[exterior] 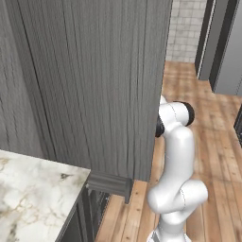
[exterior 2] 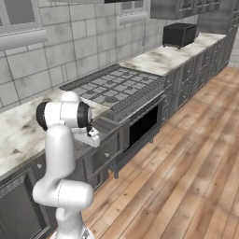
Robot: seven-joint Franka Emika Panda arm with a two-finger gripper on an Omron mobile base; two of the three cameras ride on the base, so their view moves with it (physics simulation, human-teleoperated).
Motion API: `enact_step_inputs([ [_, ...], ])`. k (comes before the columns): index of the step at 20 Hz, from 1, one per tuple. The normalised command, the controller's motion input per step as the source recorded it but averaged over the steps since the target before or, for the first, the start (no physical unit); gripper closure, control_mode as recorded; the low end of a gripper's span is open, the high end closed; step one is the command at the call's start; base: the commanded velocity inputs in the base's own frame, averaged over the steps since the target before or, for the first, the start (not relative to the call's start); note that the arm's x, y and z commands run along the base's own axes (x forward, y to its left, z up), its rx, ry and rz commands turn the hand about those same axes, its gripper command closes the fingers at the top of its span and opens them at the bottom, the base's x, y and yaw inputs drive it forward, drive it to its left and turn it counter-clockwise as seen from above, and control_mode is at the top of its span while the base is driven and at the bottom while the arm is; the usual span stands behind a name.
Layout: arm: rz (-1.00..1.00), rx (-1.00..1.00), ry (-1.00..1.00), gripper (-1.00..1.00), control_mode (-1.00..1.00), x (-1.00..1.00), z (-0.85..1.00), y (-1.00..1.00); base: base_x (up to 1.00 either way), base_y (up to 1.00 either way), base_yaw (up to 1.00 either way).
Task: Organize the utensils by type. Pick up the wooden spoons from the counter and place them in the open cabinet. Then pick up the metallic utensils from the counter and place them in the open drawer.
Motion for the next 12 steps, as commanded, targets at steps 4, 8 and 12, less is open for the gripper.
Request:
enact_step_inputs([
  [4,-0.08,-0.06,0.11,1.0,-1.0,-0.43,-0.33,-0.34,0.0,0.0,0.0],
  [8,-0.08,-0.08,0.12,1.0,-1.0,-0.49,-0.4,-0.32,0.0,0.0,0.0],
  [12,-0.06,-0.09,0.1,1.0,-1.0,-0.54,-0.37,-0.38,0.0,0.0,0.0],
])
